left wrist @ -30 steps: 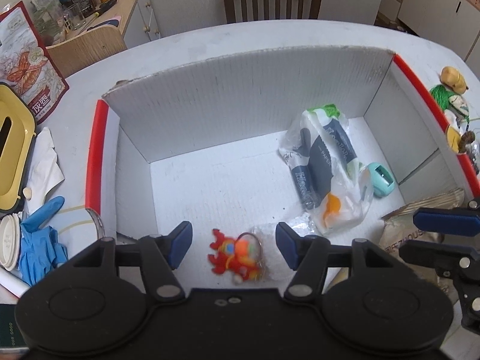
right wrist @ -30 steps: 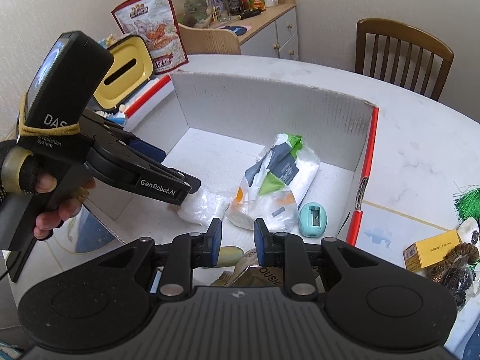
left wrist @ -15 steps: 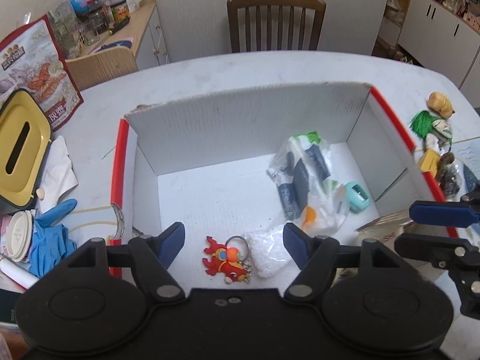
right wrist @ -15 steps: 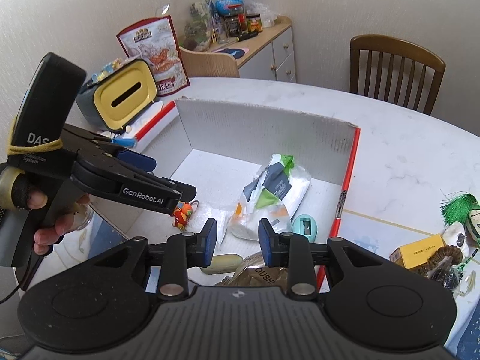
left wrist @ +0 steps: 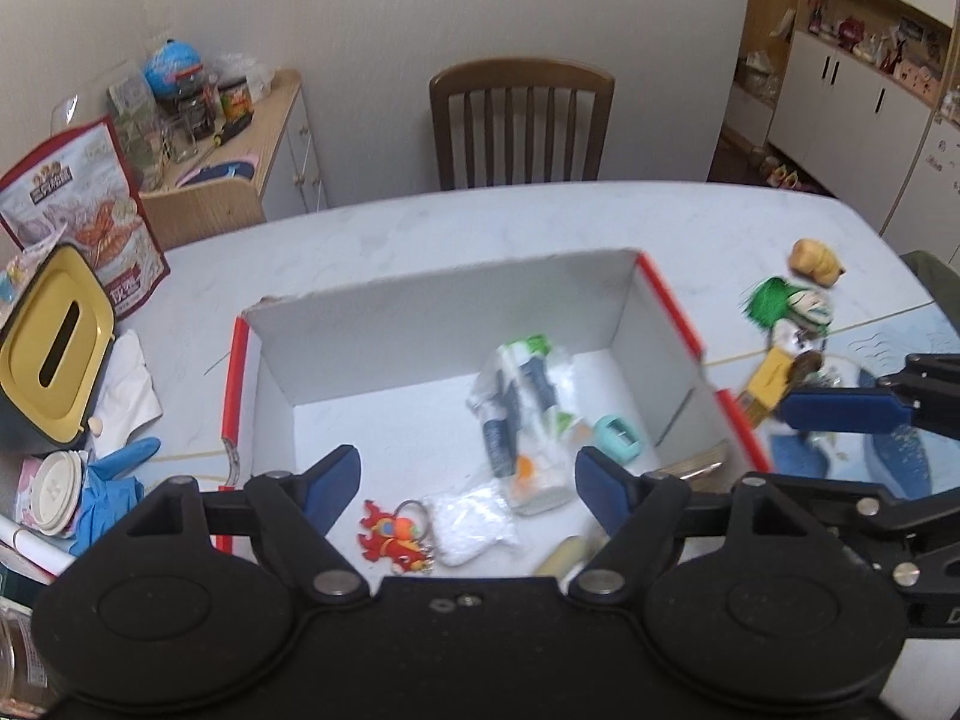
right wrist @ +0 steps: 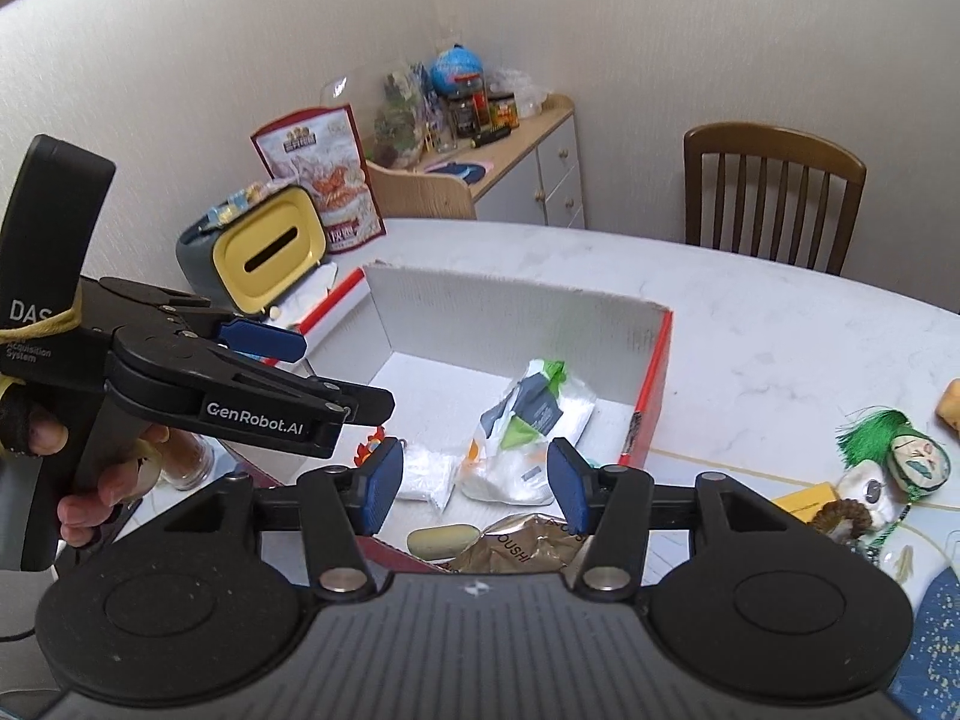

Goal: Organize objects
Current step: 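Move both grippers back over the remaining items on the table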

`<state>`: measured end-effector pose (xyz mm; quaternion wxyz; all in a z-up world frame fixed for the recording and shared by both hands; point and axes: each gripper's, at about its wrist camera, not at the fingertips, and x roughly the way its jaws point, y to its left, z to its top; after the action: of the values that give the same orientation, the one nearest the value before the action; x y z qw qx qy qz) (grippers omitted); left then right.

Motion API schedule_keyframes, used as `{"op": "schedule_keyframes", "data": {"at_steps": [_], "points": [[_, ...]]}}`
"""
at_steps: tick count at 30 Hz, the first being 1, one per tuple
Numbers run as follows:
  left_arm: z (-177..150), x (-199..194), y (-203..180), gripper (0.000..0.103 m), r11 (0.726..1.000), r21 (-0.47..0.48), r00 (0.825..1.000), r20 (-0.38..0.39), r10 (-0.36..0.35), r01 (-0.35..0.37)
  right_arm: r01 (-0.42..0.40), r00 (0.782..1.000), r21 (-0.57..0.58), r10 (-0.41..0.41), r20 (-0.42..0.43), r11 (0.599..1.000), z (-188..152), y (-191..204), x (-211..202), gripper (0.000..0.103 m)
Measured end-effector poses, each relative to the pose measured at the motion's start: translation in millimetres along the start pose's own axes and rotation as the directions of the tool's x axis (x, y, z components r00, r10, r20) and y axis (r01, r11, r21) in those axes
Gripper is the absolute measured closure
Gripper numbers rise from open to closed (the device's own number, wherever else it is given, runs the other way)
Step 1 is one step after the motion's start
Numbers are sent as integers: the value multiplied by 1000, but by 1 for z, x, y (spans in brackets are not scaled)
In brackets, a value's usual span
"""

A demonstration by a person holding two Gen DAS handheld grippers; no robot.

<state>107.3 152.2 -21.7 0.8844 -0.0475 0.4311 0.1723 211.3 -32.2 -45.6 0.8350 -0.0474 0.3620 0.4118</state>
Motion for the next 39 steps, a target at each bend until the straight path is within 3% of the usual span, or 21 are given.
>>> {"op": "schedule_keyframes", "data": {"at_steps": [17, 24, 39], "points": [[1, -34, -67, 11, 999, 4, 995, 88, -52, 52, 38, 997, 38, -40, 65, 999, -27, -47, -73, 33], [3, -27, -101, 1, 997, 24, 993, 91, -76, 75, 87, 993, 81, -93, 71, 993, -46, -87, -102, 29], [1, 8, -181, 0, 989, 53, 987, 81, -142, 138, 198, 976, 185, -211, 51, 963, -79, -187, -134, 22]]}}
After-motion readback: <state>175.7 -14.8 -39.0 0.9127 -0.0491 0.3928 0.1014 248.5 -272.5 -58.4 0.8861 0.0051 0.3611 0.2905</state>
